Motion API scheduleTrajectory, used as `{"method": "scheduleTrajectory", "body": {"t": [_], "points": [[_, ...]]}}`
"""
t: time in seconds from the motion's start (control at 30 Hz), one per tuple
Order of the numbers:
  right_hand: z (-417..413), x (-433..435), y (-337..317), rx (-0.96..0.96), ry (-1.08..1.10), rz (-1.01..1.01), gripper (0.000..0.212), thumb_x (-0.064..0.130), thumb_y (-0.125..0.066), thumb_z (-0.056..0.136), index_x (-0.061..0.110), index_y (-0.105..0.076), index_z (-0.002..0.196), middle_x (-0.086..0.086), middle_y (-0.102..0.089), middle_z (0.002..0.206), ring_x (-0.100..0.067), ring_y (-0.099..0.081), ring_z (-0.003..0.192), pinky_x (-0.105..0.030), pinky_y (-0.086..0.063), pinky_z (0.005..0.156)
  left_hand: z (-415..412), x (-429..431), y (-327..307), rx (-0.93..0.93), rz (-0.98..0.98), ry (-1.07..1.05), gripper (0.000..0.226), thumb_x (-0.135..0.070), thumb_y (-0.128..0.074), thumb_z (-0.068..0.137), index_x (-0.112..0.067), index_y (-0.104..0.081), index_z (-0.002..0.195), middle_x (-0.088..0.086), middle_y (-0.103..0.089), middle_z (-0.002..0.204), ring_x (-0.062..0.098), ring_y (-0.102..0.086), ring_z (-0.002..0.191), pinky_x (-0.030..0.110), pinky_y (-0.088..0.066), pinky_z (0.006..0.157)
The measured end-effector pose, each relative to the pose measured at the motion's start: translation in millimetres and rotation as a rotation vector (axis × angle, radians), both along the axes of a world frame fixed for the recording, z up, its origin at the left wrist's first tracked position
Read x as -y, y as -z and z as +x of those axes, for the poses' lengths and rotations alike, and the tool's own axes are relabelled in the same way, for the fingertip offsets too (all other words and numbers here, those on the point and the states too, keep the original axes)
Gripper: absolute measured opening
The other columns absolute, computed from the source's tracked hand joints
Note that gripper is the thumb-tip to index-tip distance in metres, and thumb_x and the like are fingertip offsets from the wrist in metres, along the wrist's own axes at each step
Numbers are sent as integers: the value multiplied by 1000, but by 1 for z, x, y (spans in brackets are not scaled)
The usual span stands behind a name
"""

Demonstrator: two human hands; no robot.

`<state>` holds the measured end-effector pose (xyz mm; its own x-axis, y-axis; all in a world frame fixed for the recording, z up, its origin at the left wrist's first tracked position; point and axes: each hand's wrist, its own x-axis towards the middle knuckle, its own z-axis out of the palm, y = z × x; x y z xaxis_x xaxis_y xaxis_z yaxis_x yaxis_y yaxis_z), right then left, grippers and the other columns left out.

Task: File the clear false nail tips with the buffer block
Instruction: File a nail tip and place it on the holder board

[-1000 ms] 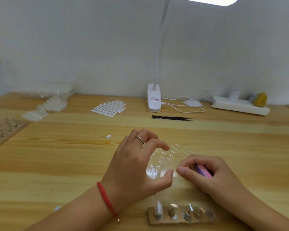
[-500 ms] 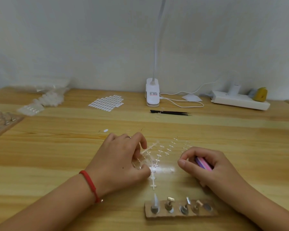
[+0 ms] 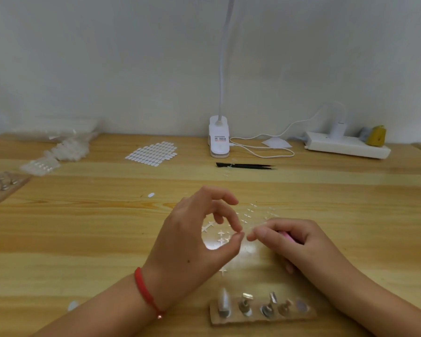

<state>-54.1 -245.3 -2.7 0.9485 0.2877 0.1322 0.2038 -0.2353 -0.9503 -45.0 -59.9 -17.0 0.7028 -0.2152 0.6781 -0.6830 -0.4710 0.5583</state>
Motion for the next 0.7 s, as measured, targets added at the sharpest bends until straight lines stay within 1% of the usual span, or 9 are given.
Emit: {"method": "scheduleTrajectory", "body": {"t": [0.1,0.23,0.3,0.37,0.43,0.47,0.57,0.63,0.7], "points": [[0,-1,1,-45,35,41,25,43,-76,74,18,-75,68,19,-57,53,0,-44,46,-7,-35,49,-2,5,2,83,22,23,40,-24,-73,73,-28,-49,104,-19,-64,84,3,-59,82,36,-49,80],[2,2,4,-65,120,95,23,43,-65,68,21,-73,66,19,-52,49,-6,-38,43,-15,-35,45,-4,4,-2,96,21,25,44,-33,-73,73,-22,-51,110,-7,-55,107,8,-54,100,19,-40,86],[2,3,4,-59,117,93,22,43,-63,69,23,-71,65,16,-48,48,-8,-38,43,-17,-35,46,-3,0,-4,6,-43,-38,36,-39,-66,76,-23,-55,106,-6,-51,106,9,-50,98,11,-34,84],[1,4,5,-49,91,73,20,41,-69,73,25,-69,63,16,-48,50,-7,-38,43,-16,-36,46,-2,-3,-4,-167,-46,-67,25,-48,-61,75,-32,-63,93,-15,-55,94,8,-50,93,8,-33,78],[0,4,6,-38,75,55,21,38,-77,75,24,-68,62,14,-49,53,-6,-39,44,-14,-36,45,1,-5,-1,-371,-80,4,20,-53,-69,72,-34,-70,79,-15,-59,82,4,-51,83,7,-35,69],[0,4,6,-37,73,52,19,38,-71,75,23,-68,63,11,-50,54,-6,-39,44,-13,-35,45,3,-6,0,-451,-119,52,18,-51,-75,71,-33,-72,75,-15,-60,78,1,-50,76,7,-35,64],[0,4,7,-24,75,53,19,39,-72,74,23,-70,64,13,-55,55,-7,-40,43,-14,-36,45,9,-10,-1,-589,-179,156,16,-44,-74,67,-28,-75,71,-16,-60,69,-1,-43,56,9,-34,53],[0,5,7,-9,95,69,21,43,-76,74,24,-71,66,18,-53,50,-6,-40,42,-15,-37,45,10,-12,-1,-661,-182,228,19,-47,-80,68,-29,-76,72,-8,-61,70,8,-43,57,14,-37,57],[1,4,7,3,121,94,23,46,-67,69,24,-73,68,20,-52,48,-6,-40,41,-15,-37,44,10,-11,0,-703,-153,259,23,-50,-81,65,-30,-76,75,5,-63,76,18,-46,62,23,-40,61]]}}
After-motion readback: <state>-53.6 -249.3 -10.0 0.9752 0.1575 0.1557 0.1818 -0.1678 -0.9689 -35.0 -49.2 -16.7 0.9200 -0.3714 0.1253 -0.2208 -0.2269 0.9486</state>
